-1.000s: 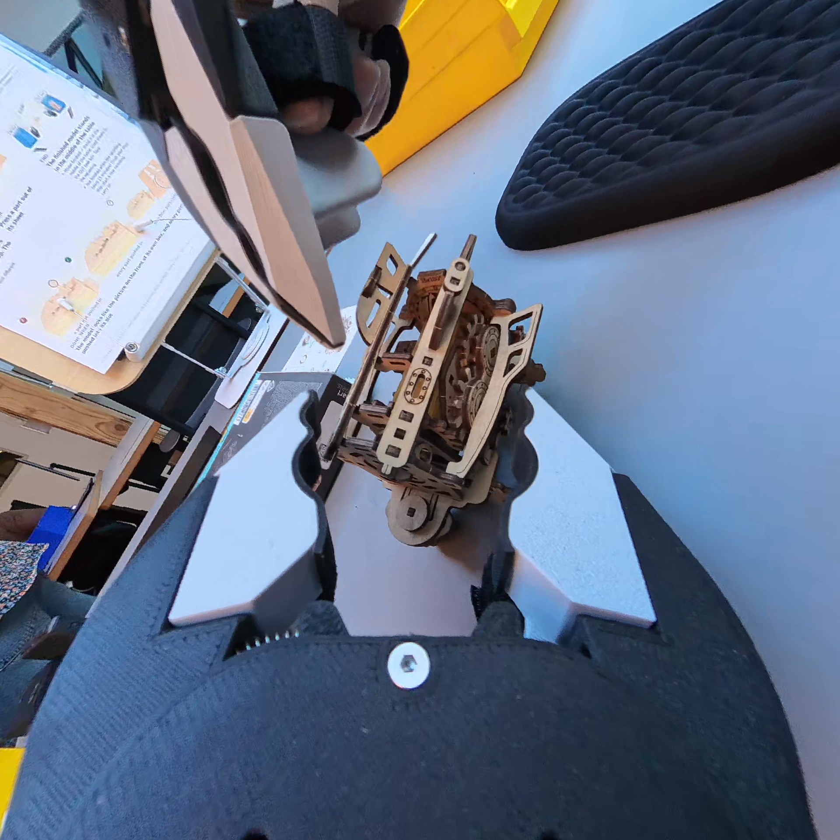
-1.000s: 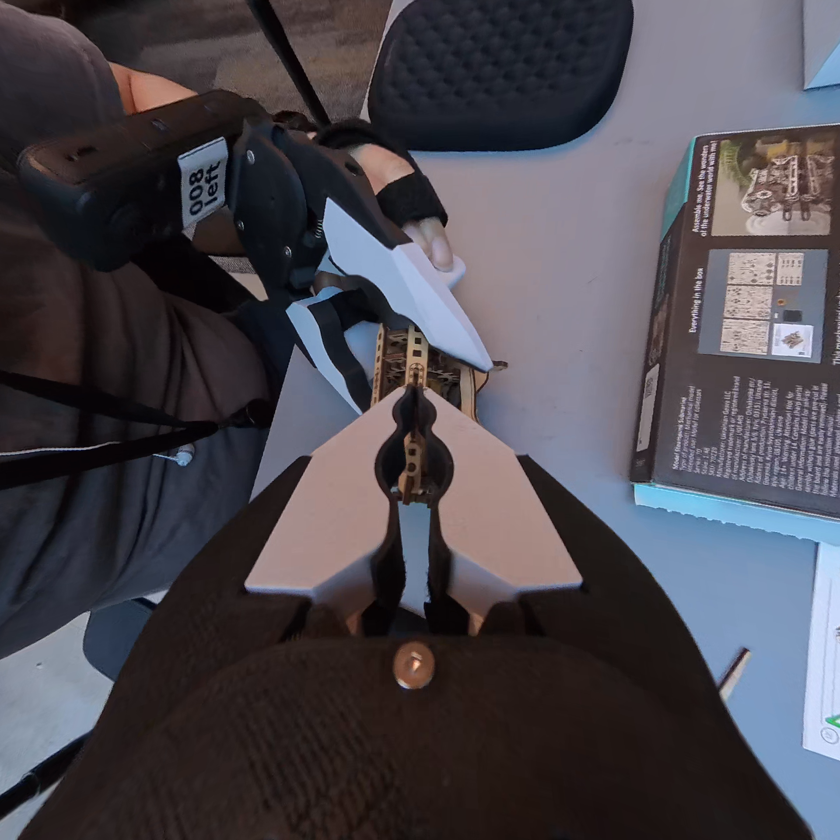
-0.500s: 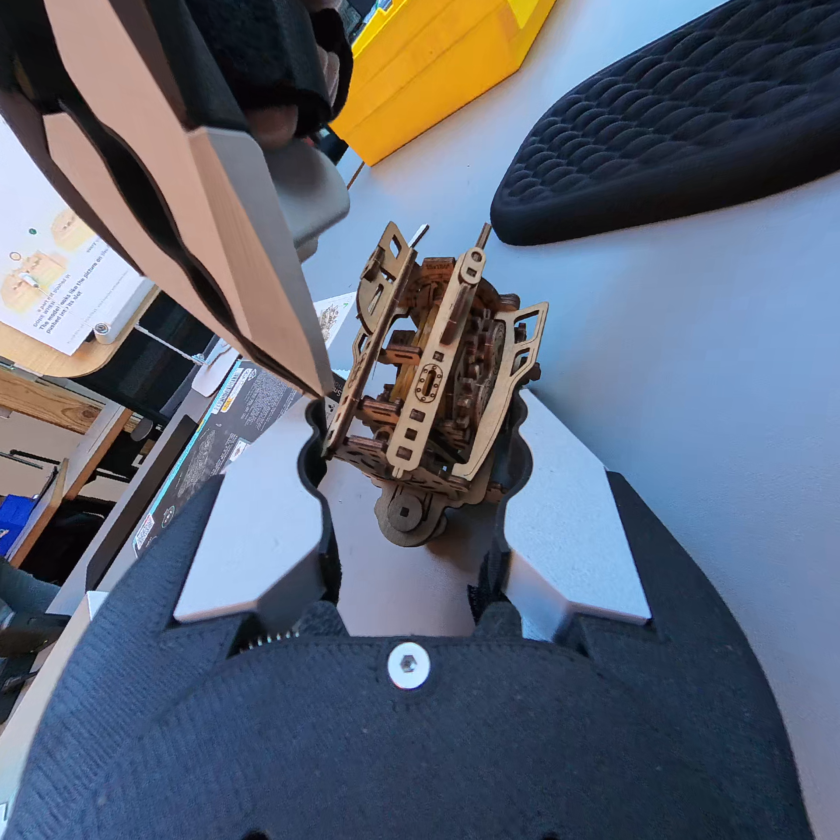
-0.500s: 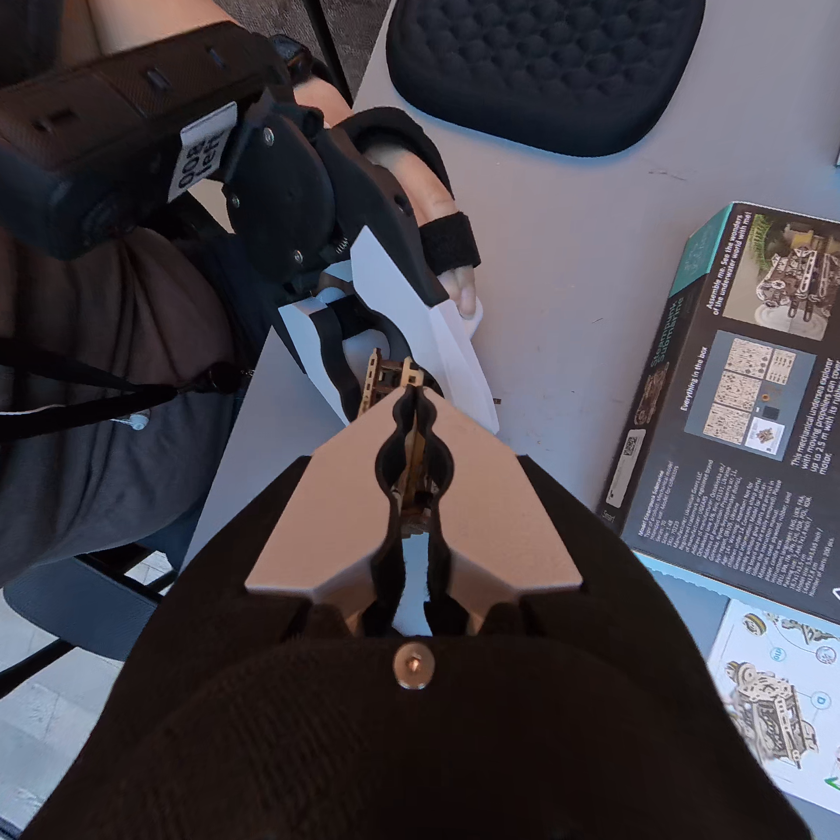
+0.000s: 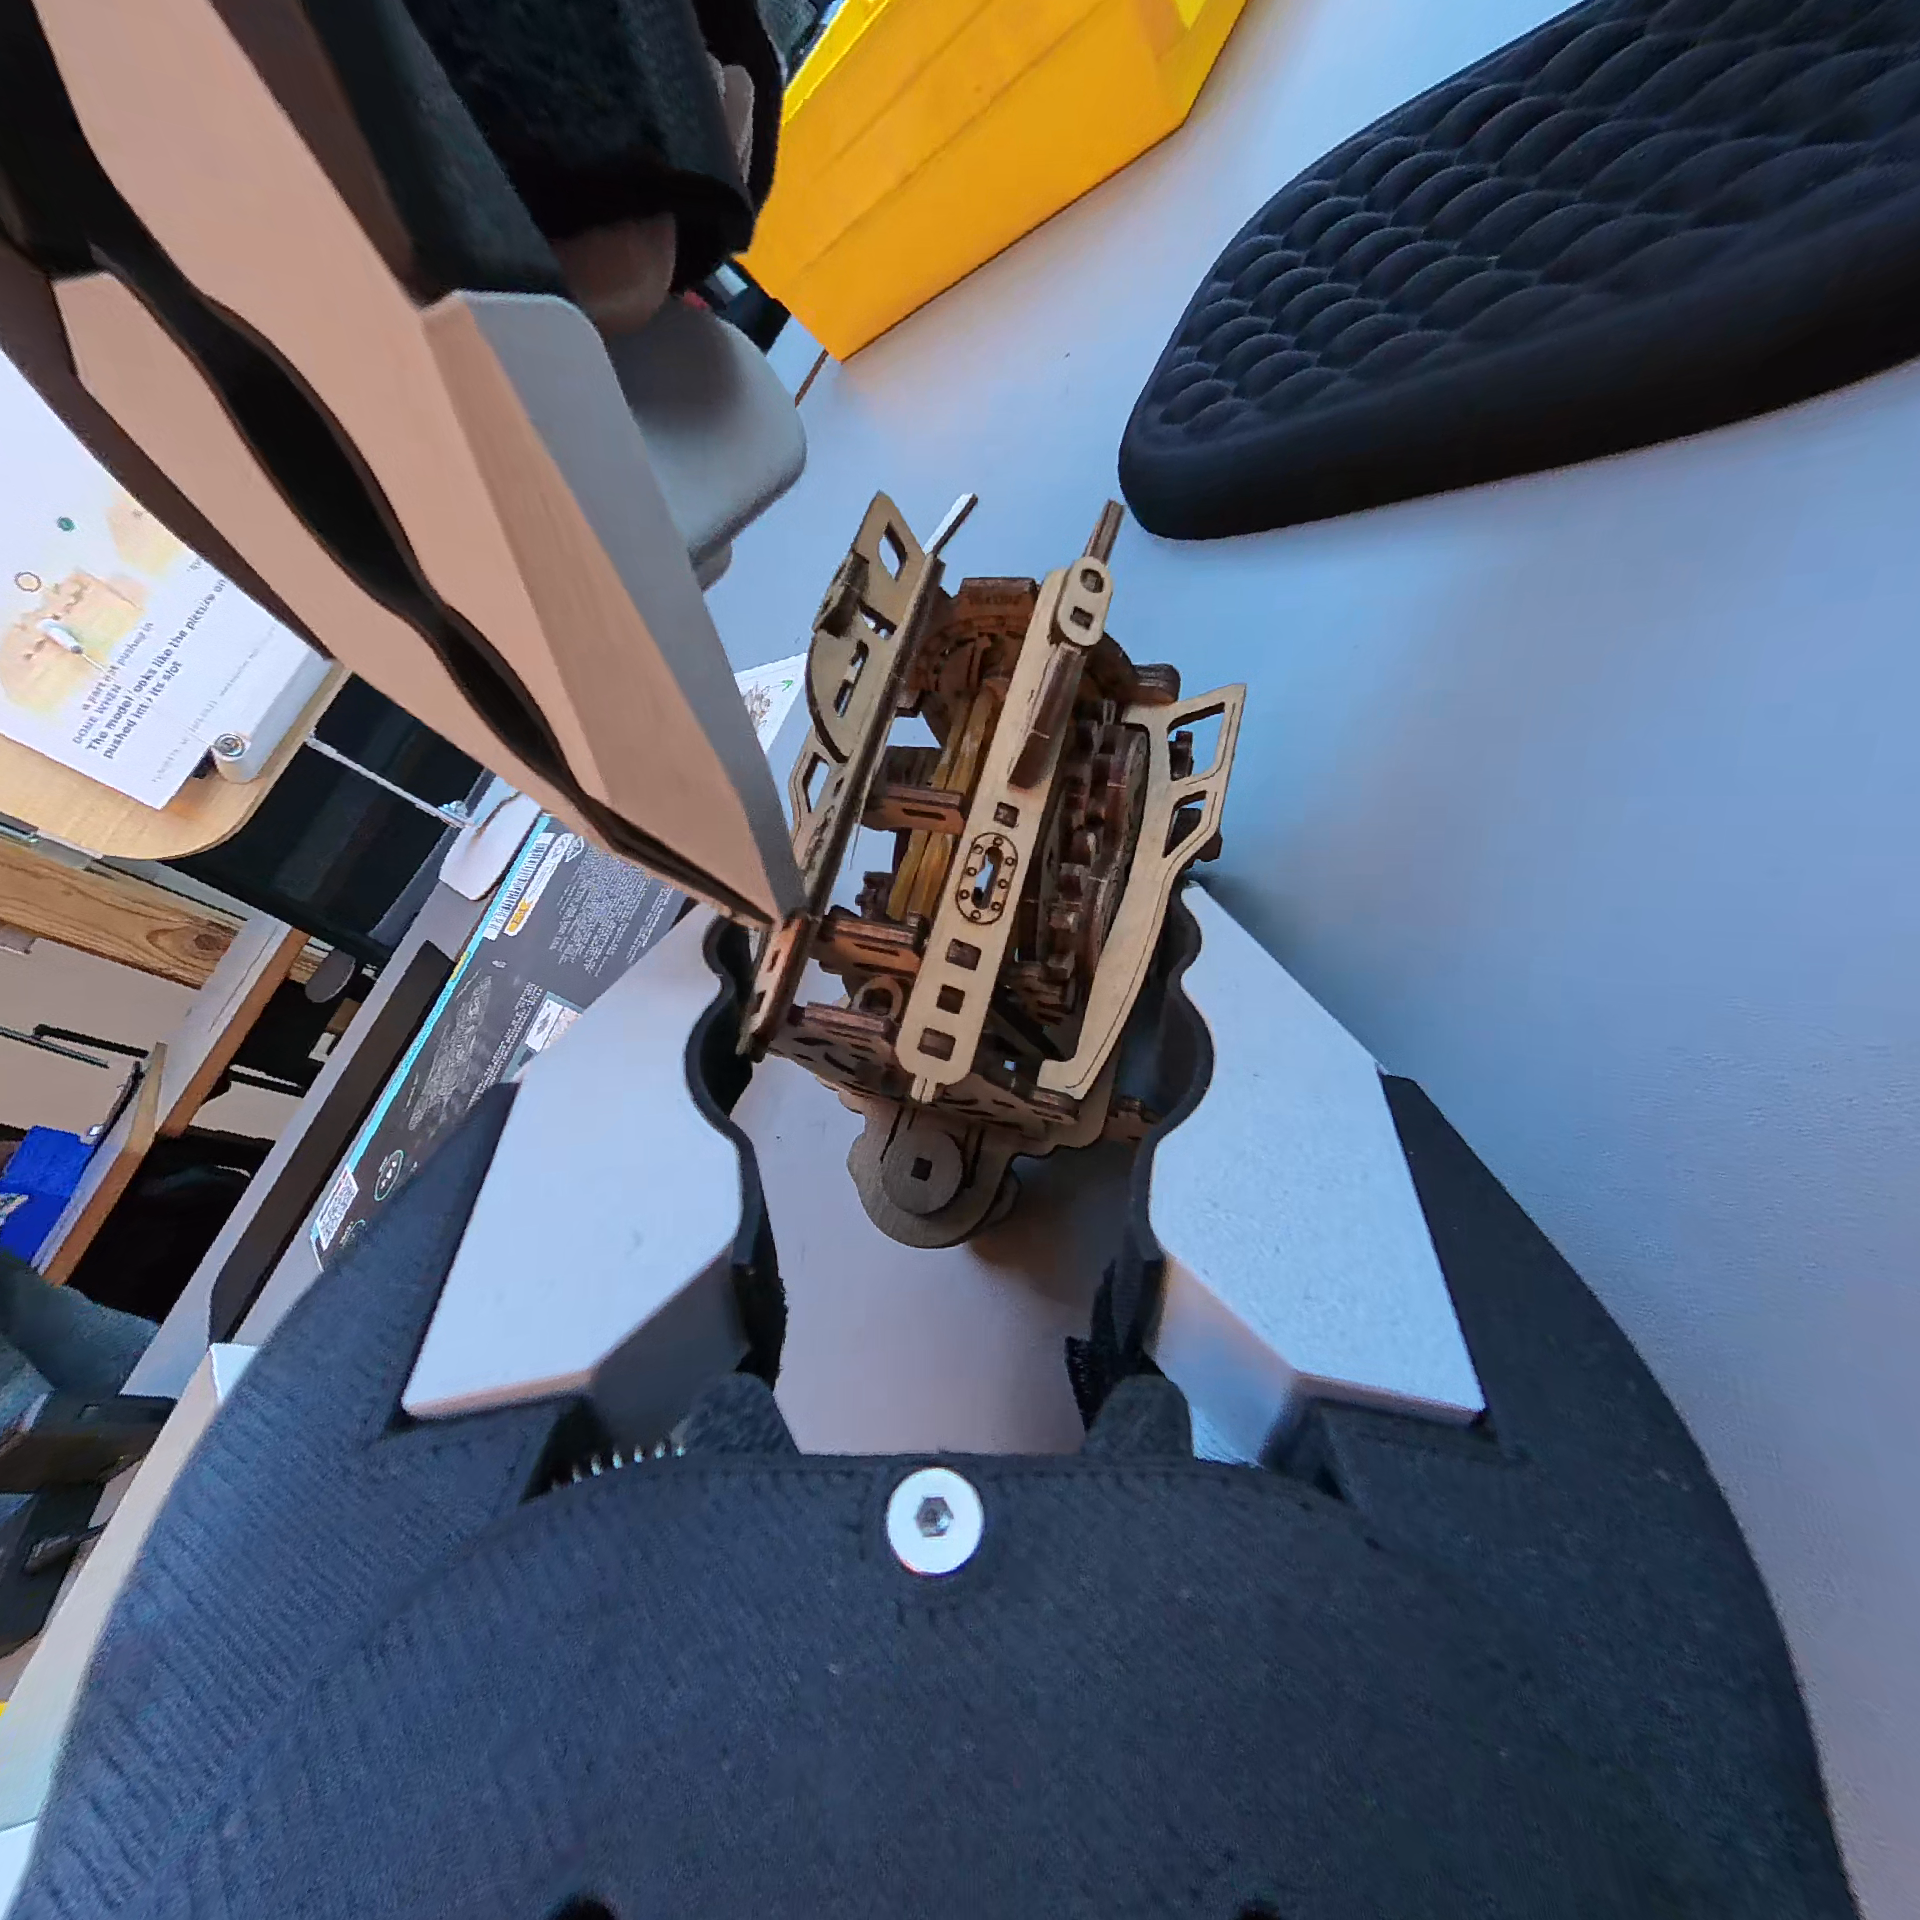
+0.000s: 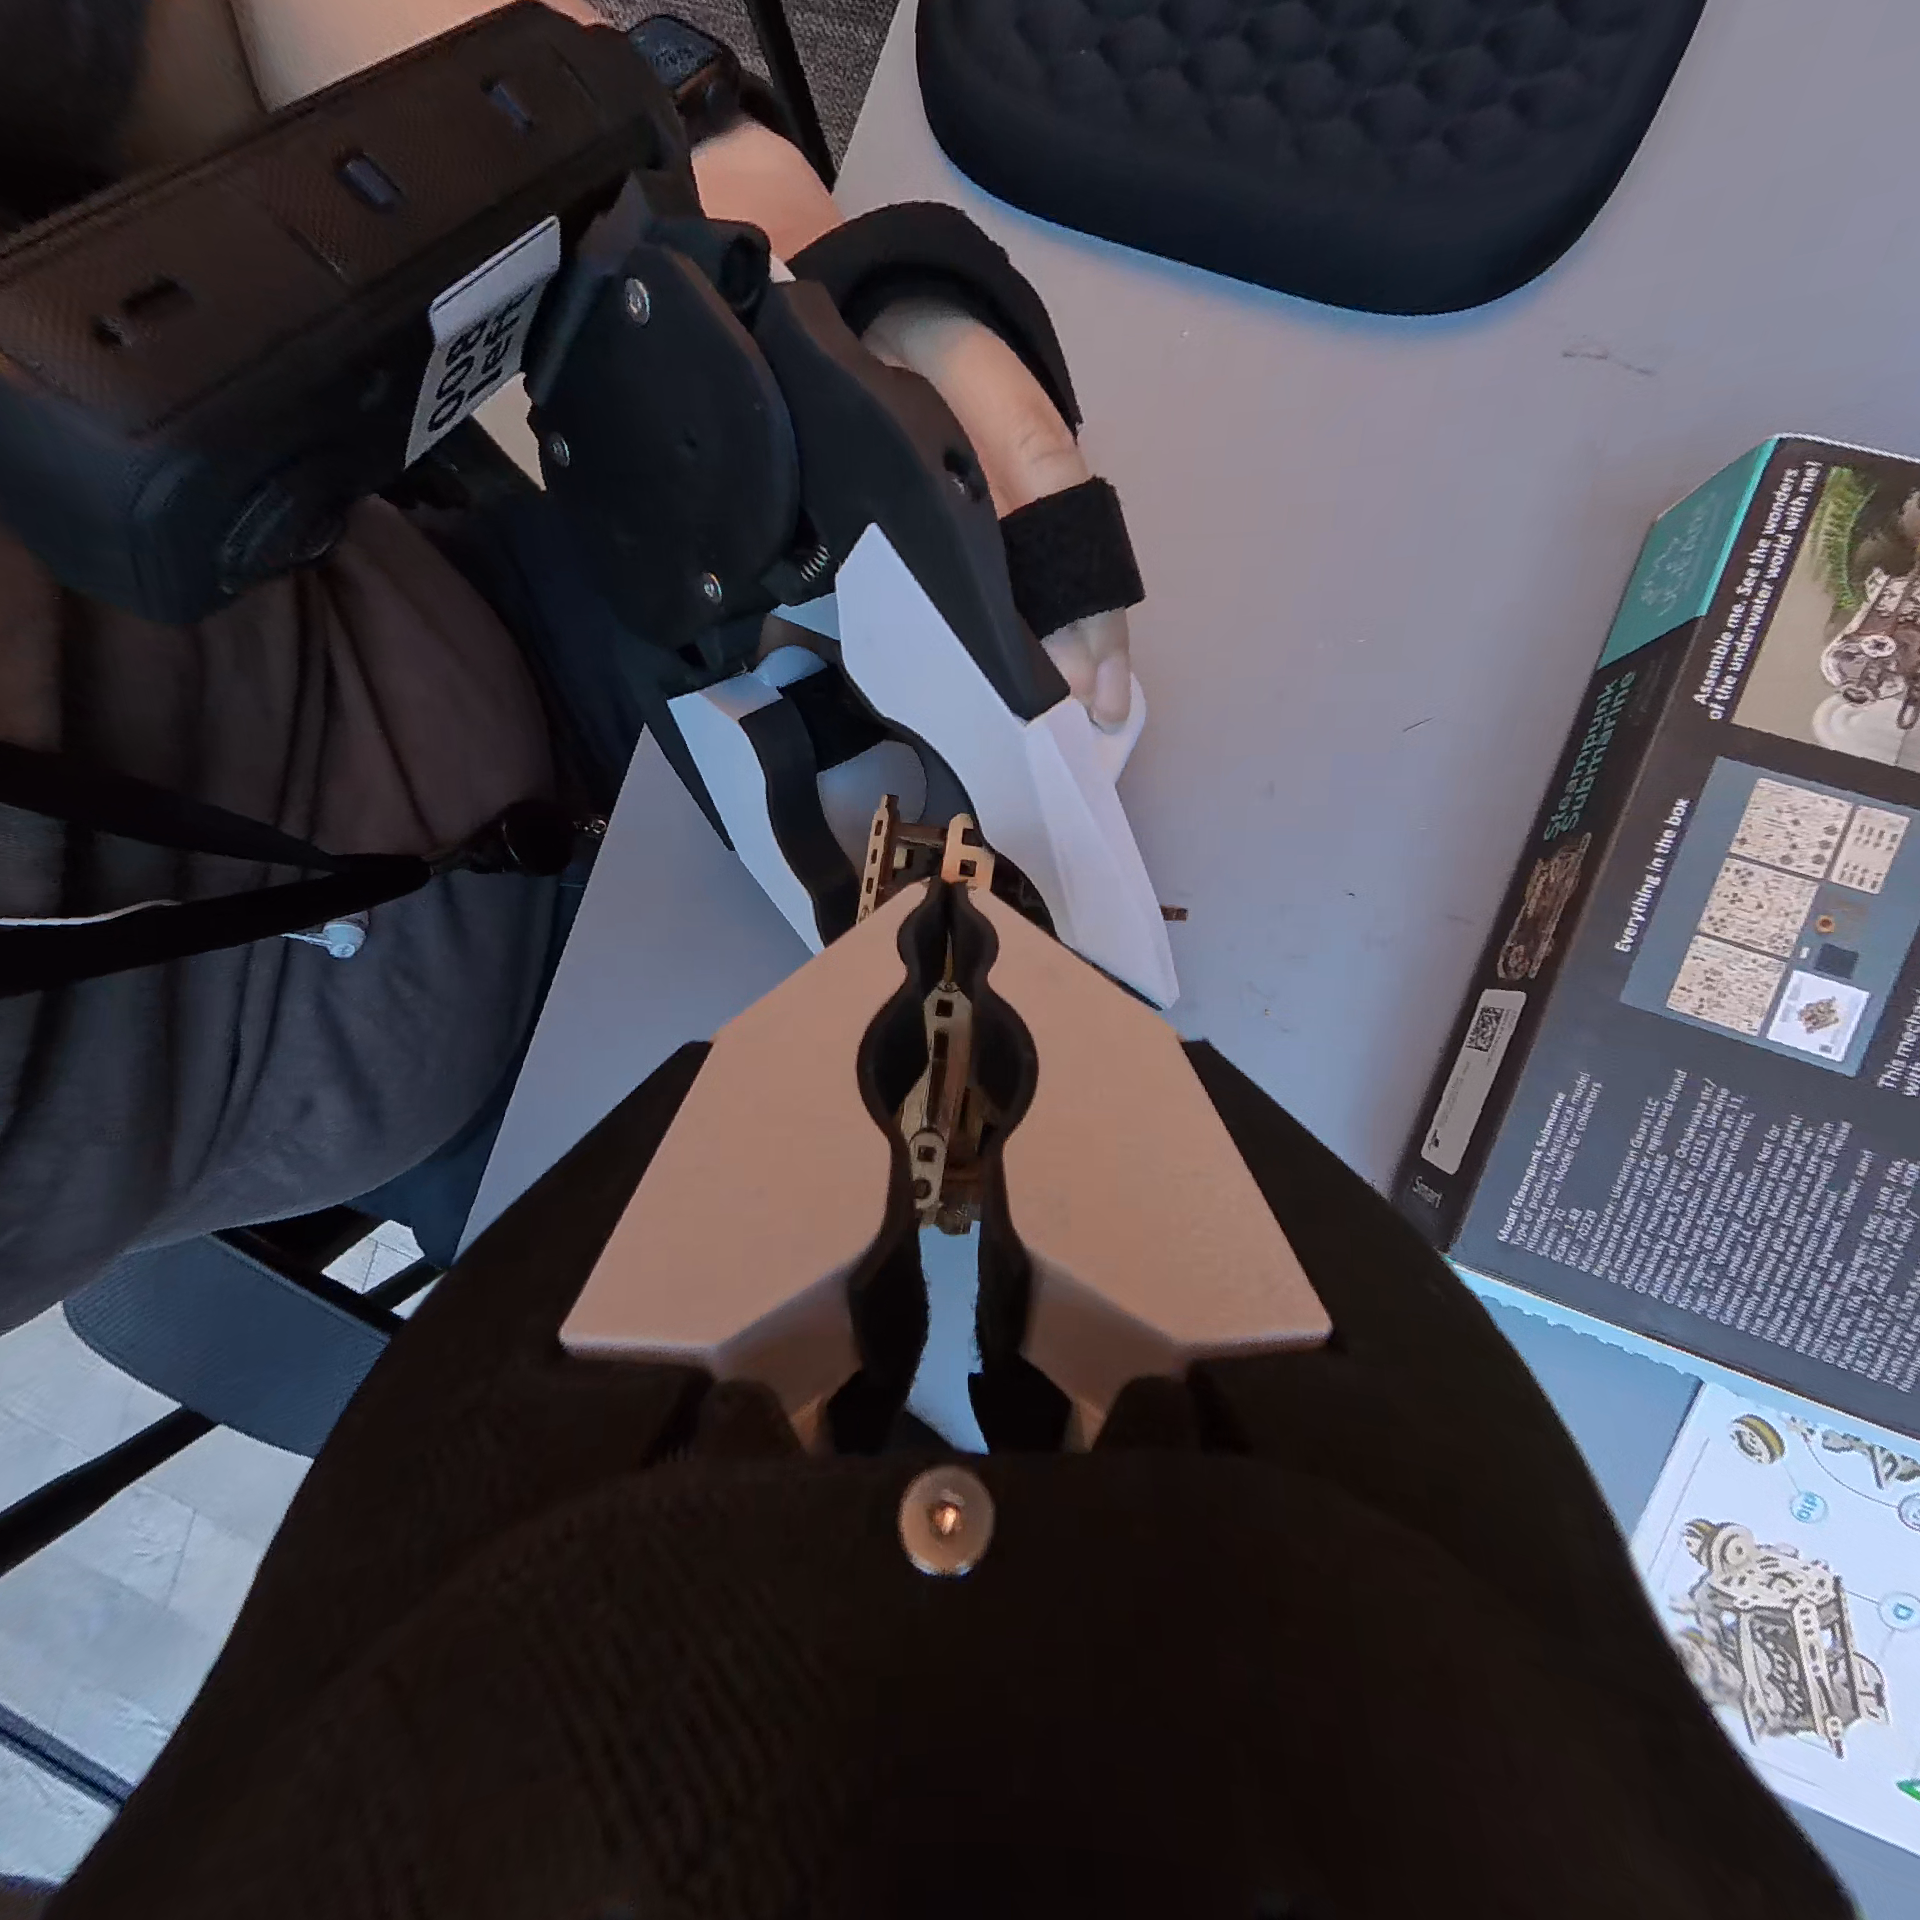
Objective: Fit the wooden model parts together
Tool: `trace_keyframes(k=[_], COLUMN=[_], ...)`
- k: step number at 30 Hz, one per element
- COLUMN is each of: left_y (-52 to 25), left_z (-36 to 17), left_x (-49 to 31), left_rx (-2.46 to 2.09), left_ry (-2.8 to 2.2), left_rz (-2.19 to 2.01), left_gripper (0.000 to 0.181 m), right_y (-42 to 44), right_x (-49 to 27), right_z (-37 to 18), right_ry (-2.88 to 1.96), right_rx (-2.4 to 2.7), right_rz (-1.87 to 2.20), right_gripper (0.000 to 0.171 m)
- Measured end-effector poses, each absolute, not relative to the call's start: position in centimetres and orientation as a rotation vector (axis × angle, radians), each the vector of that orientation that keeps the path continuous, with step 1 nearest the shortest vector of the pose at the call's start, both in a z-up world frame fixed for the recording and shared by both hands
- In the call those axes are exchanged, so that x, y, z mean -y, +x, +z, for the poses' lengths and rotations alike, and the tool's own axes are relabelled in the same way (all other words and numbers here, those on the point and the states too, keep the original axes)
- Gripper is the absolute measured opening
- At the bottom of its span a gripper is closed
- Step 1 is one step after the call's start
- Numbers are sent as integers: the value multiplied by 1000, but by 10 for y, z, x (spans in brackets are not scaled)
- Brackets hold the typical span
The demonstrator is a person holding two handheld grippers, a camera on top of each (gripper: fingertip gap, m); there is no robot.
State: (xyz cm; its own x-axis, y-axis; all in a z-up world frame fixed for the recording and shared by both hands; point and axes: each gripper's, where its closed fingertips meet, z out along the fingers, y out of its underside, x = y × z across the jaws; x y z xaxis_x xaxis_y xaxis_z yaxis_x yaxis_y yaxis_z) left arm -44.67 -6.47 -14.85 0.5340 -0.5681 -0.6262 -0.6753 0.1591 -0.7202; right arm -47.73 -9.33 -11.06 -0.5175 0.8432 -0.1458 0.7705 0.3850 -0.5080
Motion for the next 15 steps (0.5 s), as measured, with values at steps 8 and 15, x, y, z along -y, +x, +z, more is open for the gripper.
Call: trace_keyframes(k=[8,15], left_y=[-446,-445], left_z=[-148,-146], left_x=[64,63], left_rx=[-1117,-1116], left_ry=[-1501,-1488], left_rz=[111,127], left_gripper=[78,78], right_y=[-473,-477], right_x=[86,94], right_z=[-103,-104], right_ry=[-1501,-1477], right_rx=[2452,2455], right_rz=[849,869], right_gripper=[0,0])
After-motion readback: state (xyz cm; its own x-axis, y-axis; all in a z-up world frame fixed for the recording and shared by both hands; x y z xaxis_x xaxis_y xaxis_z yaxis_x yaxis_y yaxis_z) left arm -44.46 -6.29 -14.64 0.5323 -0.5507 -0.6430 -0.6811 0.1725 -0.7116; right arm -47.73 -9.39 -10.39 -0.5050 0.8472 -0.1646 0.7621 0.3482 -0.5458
